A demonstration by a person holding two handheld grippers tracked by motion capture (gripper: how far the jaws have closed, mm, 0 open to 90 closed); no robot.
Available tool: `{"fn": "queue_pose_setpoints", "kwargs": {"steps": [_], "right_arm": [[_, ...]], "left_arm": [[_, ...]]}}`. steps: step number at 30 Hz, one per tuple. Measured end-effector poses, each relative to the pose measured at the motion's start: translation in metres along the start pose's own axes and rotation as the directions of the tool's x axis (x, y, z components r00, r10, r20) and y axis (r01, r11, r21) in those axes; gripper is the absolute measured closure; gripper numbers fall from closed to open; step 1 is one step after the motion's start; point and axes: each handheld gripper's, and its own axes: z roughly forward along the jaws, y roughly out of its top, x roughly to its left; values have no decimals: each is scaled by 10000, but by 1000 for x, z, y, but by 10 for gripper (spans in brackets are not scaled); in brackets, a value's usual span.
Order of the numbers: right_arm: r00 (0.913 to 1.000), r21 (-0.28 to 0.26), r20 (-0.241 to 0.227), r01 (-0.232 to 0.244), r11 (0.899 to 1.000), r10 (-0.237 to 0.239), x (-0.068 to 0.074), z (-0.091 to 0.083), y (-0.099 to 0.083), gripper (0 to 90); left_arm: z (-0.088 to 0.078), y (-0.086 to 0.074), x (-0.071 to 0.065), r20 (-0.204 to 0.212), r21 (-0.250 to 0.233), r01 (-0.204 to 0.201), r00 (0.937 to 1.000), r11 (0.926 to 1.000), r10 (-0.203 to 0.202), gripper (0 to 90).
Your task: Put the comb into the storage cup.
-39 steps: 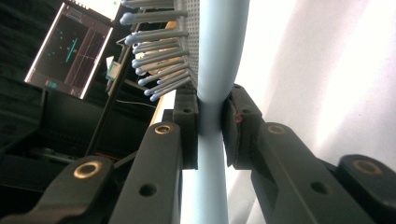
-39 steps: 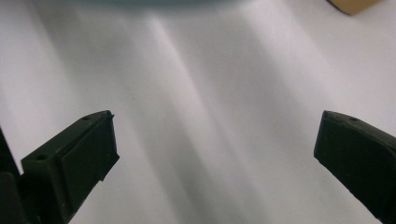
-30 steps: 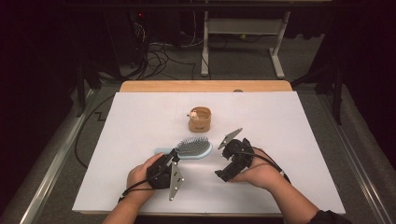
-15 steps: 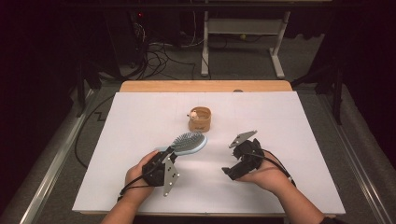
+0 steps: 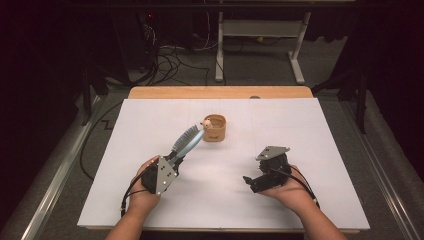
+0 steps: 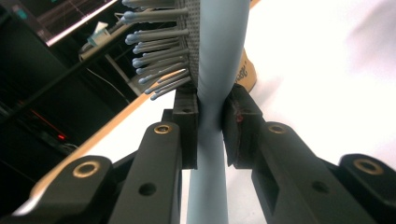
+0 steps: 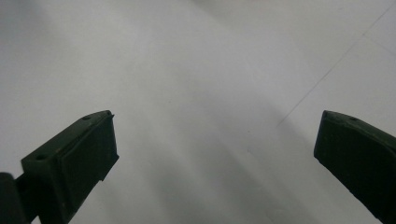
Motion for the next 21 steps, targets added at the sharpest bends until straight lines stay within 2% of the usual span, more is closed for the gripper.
{"fn": "queue_pose_setpoints", "kwargs": {"steps": [2,7,10,13,18,21], "right_arm": [[9997,-277,76,-214,9994,216,-1,-1,-4,2],[9980,-1125,244,-554,9921,585,-4,-3,-13,2],[9955,-1638,205,-880,9826,926,-6,-4,-18,2],[9929,-2114,154,-1123,9709,1182,-6,-5,-24,2],[9900,-2694,298,-1247,9549,1377,-5,-4,-33,2],[9868,-2975,271,-1447,9437,1599,-5,-3,-38,2]], "left_arm": [[-1,-1,4,51,-38,383,9993,9993,-382,775],[-2,-4,13,246,-167,1286,9914,9916,-1282,775],[-2,-6,17,274,-267,1465,9889,9889,-1457,775],[-3,-7,19,446,-248,1949,9800,9805,-1937,775],[-4,-9,21,539,-273,2137,9758,9765,-2120,775],[-5,-9,23,670,-316,2331,9707,9719,-2307,775]]}}
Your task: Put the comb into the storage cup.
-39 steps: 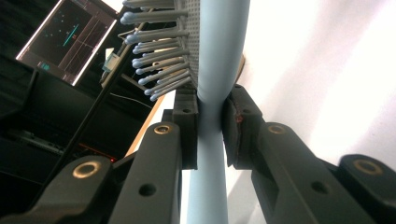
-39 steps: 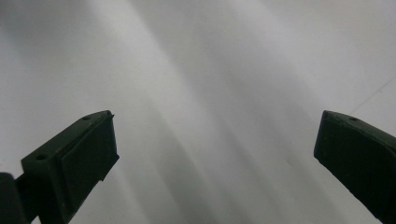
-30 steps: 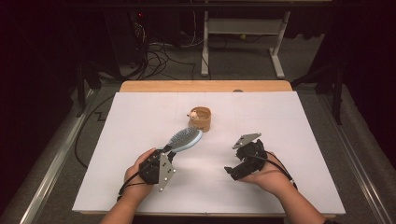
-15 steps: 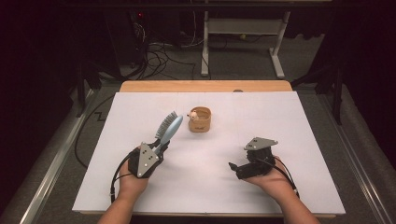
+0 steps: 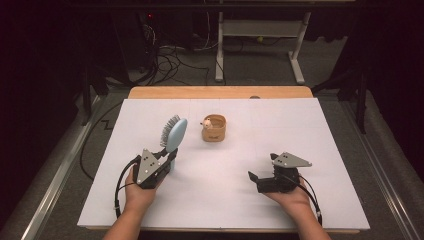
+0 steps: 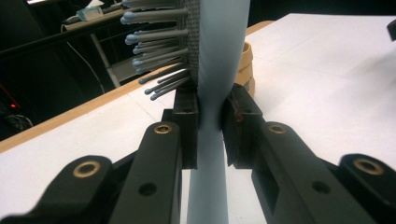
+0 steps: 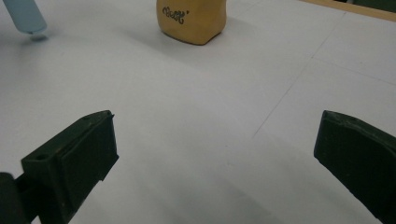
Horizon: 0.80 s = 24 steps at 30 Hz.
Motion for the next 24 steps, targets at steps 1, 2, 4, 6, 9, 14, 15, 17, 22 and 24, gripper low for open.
{"fn": "queue_pose_setpoints", "kwargs": {"steps": [1,2,4,6,9,14,15,17,22,24], "right_arm": [[10000,-69,22,-48,10000,48,0,0,-2,2],[9999,-146,59,-119,9998,120,0,0,-3,2],[9998,-319,99,-171,9993,174,-1,-1,-6,2],[9997,-456,68,-243,9987,246,-1,-2,-8,2],[9995,-606,95,-278,9978,285,-1,-3,-10,2],[9991,-855,32,-411,9955,416,-3,-5,-11,2],[9991,-869,41,-407,9954,412,-2,-5,-11,2],[9995,-943,61,-318,9950,325,-1,-6,-11,1],[9997,-1151,-62,-231,9931,225,4,-6,-9,2],[9999,-1278,-30,-113,9917,110,7,-7,-8,2]], "left_arm": [[0,0,0,38,-29,43,10000,10000,-43,775],[-1,0,1,78,-33,73,9999,10000,-73,775],[0,0,1,116,-83,203,9997,9998,-202,775],[0,-1,0,152,-81,254,9996,9996,-253,775],[0,-1,0,288,-144,458,9986,9988,-453,775],[0,0,-1,478,-272,619,9970,9977,-606,775],[0,0,-1,518,-292,676,9965,9973,-660,775],[0,1,-2,564,-310,715,9960,9970,-697,775],[0,1,-3,632,-248,866,9944,9959,-848,775],[0,2,-3,684,-228,935,9934,9954,-918,774]]}}
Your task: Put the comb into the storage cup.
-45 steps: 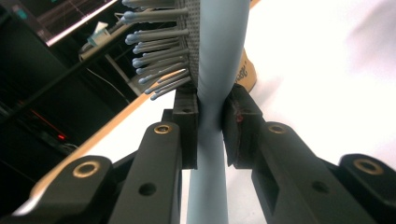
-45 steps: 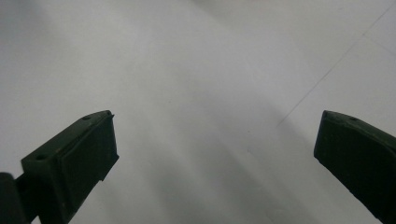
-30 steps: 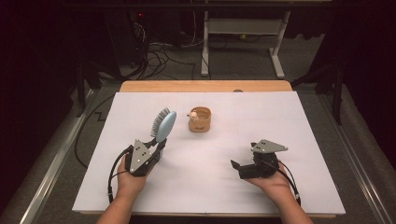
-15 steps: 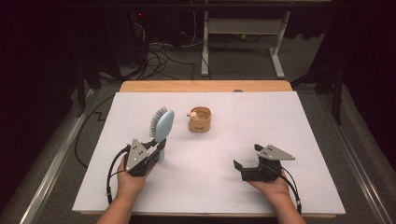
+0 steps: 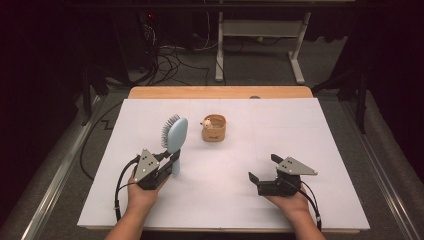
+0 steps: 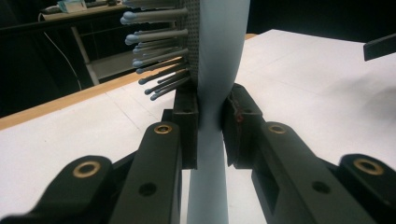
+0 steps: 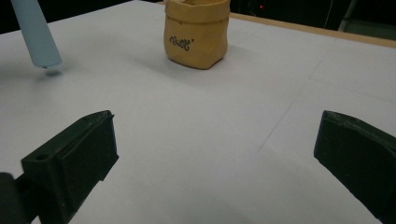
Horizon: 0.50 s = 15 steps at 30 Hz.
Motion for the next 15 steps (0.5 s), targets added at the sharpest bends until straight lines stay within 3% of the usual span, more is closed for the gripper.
{"fn": "queue_pose_setpoints", "kwargs": {"steps": [15], "right_arm": [[9990,-651,-450,-1,9979,-29,27,16,32,2]], "left_arm": [[3,1,-10,273,-68,-37,9996,10000,39,775]]}}
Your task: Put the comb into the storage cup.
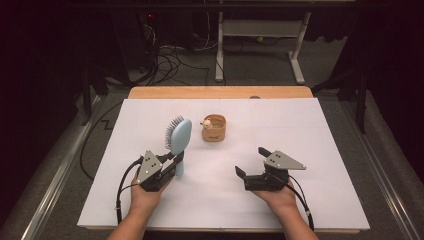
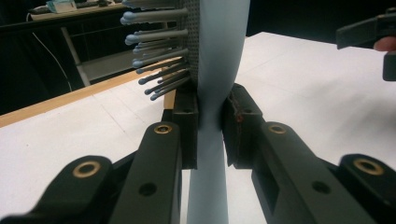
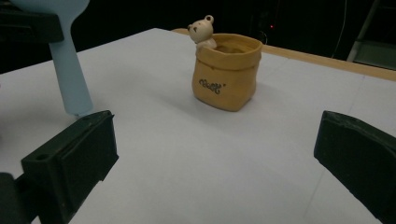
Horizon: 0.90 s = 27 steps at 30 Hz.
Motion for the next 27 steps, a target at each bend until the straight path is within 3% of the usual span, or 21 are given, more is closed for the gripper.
{"fn": "queue_pose_setpoints", "kwargs": {"steps": [10,27], "right_arm": [[9983,-377,-554,169,9991,-190,20,9,18,2],[9950,-615,-990,89,9981,-149,40,22,45,2]], "left_arm": [[3,1,-9,162,49,-261,9995,9996,260,774],[6,4,-23,270,-82,-588,9979,9982,590,776]]}}
